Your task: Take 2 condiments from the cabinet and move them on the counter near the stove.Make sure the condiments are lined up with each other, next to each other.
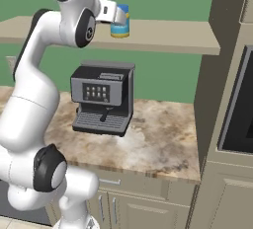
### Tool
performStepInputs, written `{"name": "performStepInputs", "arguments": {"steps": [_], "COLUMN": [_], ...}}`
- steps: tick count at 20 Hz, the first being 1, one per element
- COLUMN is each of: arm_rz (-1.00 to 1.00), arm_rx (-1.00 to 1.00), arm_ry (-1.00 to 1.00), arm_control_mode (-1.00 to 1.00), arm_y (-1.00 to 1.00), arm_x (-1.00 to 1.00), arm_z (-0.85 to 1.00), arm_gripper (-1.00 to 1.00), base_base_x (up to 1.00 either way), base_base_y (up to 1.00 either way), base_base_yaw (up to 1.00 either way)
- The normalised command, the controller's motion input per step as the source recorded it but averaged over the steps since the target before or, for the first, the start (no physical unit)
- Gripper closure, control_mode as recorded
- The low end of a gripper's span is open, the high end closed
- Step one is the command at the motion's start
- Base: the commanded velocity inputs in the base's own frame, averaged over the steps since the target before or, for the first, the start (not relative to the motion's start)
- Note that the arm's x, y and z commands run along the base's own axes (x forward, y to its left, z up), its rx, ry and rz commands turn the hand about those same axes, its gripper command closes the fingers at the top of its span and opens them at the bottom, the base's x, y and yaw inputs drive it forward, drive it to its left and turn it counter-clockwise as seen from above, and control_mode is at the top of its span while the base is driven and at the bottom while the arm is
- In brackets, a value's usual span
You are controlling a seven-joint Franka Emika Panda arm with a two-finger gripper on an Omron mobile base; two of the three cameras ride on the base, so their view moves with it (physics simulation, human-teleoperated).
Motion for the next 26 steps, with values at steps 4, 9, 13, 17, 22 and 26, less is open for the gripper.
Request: {"name": "performStepInputs", "arguments": {"steps": [4,9,13,17,22,26], "arm_rz": [0.0,0.0,0.0,0.0,0.0,0.0], "arm_rx": [0.0,0.0,0.0,0.0,0.0,0.0], "arm_ry": [-0.06,-0.09,-0.04,0.0,0.0,0.0], "arm_control_mode": [-1.0,-1.0,-1.0,-1.0,-1.0,-1.0], "arm_y": [0.0,0.0,-0.01,-0.02,-0.06,-0.05], "arm_x": [0.09,0.04,0.08,0.14,0.13,0.13], "arm_z": [0.14,0.14,0.0,0.0,0.05,0.08], "arm_gripper": [-1.0,-1.0,-1.0,-1.0,-1.0,-1.0], "base_base_x": [0.0,0.0,0.0,0.0,0.0,0.0], "base_base_y": [0.0,0.0,0.0,0.0,0.0,0.0], "base_base_yaw": [0.0,0.0,0.0,0.0,0.0,0.0]}}
